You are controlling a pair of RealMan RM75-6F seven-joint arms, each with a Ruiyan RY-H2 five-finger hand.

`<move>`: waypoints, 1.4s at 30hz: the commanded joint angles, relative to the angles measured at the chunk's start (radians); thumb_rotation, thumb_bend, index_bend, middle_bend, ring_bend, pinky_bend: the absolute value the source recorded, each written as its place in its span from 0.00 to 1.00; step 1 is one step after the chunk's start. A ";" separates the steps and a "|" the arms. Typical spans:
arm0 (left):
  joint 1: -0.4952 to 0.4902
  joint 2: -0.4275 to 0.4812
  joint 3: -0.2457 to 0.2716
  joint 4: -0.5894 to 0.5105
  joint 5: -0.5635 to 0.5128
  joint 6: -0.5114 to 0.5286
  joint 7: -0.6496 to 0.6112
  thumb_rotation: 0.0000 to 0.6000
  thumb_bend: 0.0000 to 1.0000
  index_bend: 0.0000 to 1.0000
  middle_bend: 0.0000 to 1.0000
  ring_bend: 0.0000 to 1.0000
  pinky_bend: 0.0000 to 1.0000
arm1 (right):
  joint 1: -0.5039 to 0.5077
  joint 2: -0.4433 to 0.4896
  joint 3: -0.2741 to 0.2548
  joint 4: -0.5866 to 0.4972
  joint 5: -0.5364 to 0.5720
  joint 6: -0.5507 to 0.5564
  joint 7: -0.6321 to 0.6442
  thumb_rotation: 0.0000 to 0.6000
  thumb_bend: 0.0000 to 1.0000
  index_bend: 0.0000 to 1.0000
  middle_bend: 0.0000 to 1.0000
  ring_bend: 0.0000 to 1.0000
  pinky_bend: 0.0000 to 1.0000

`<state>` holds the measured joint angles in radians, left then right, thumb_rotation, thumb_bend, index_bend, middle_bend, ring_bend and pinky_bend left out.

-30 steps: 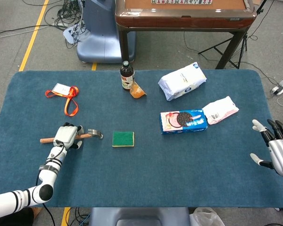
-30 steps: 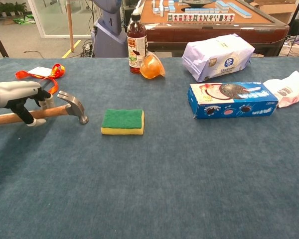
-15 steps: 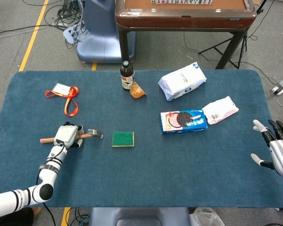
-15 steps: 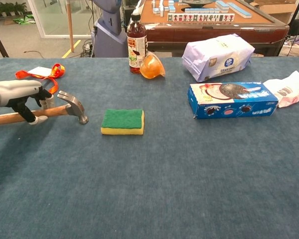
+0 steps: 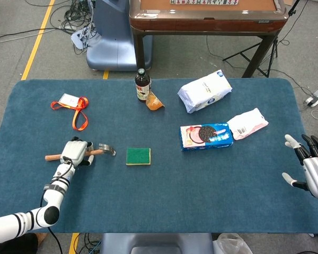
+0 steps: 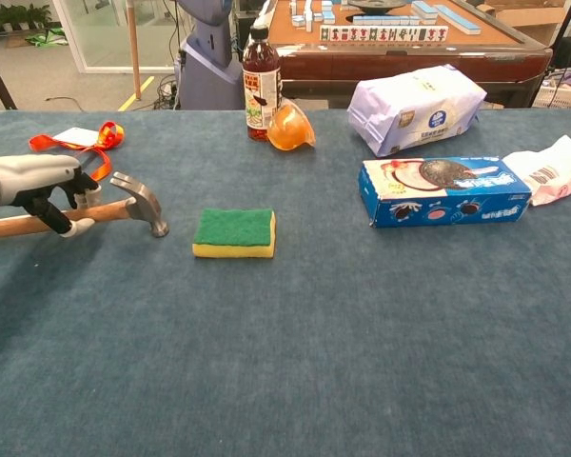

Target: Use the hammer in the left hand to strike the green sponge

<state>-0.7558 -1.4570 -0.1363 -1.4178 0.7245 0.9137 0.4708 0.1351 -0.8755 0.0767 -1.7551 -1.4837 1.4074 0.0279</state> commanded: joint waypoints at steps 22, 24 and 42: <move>0.049 -0.001 0.004 0.185 0.504 0.006 -0.503 0.87 0.50 0.68 0.69 0.60 0.70 | 0.007 0.021 0.005 -0.051 0.010 -0.013 -0.032 1.00 0.18 0.08 0.24 0.01 0.00; 0.051 -0.005 0.010 0.203 0.572 0.038 -0.571 0.92 0.50 0.68 0.69 0.60 0.72 | 0.006 0.022 0.005 -0.054 0.010 -0.013 -0.034 1.00 0.18 0.08 0.24 0.01 0.00; -0.007 -0.070 0.065 0.380 0.970 0.353 -0.951 1.00 0.51 0.68 0.71 0.63 0.81 | -0.009 0.027 0.000 -0.053 0.011 0.003 -0.026 1.00 0.18 0.08 0.24 0.01 0.00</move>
<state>-0.7528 -1.5111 -0.0779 -1.0601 1.6756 1.2418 -0.4582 0.1262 -0.8482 0.0769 -1.8084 -1.4725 1.4104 0.0018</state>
